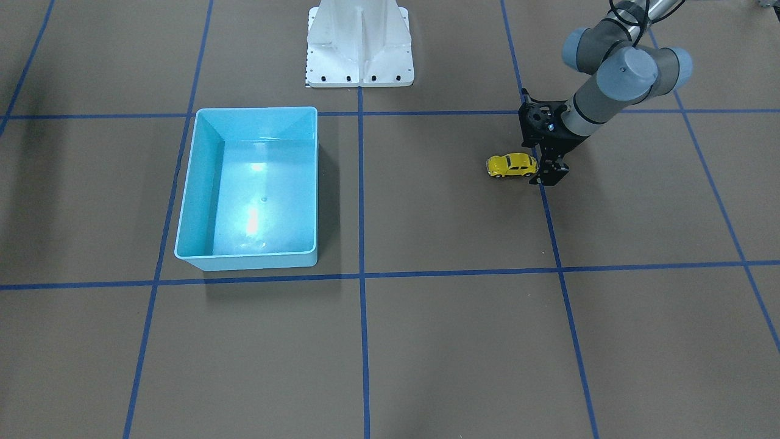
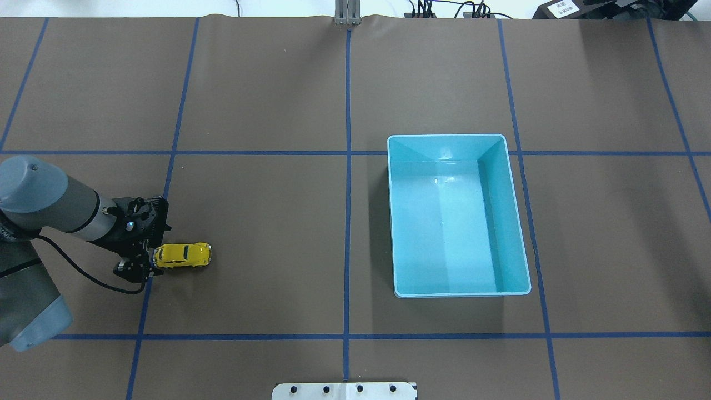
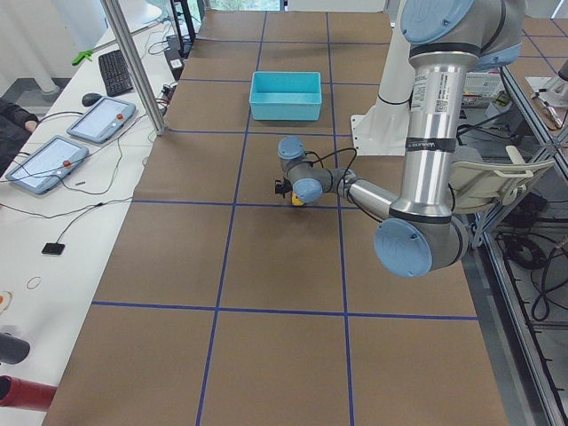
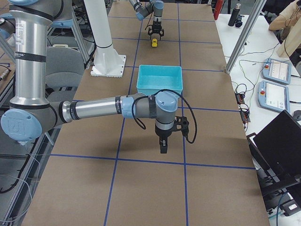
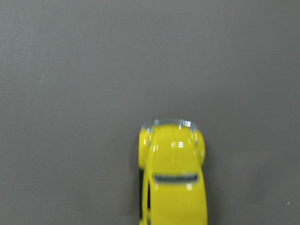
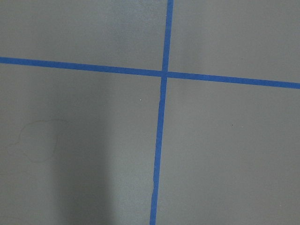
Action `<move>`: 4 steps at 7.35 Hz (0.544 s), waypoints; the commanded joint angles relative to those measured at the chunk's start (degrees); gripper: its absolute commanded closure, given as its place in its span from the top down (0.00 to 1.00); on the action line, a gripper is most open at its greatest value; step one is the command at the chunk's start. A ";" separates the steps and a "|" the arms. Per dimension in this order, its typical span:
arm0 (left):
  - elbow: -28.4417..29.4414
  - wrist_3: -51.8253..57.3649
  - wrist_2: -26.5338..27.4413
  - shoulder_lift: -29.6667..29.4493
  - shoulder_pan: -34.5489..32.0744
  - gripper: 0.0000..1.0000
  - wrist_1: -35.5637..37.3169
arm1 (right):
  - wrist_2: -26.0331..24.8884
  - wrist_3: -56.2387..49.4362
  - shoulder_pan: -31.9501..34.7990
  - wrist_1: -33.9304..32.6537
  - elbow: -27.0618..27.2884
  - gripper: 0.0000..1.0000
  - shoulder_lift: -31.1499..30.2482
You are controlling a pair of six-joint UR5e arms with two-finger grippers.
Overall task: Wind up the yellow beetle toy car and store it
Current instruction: 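Open the left gripper to let the car roll toward the bin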
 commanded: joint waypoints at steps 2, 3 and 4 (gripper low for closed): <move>-0.02 0.04 -0.91 0.82 -1.14 1.00 -1.13 | 0.06 0.00 0.06 -0.02 -0.07 1.00 0.00; -0.02 0.04 -1.35 0.91 -1.32 1.00 -1.13 | 0.06 0.00 -0.03 0.06 -0.07 1.00 0.00; -0.02 -0.05 -2.14 0.91 -1.84 1.00 -1.13 | 0.06 0.00 -0.03 -0.02 0.02 1.00 0.00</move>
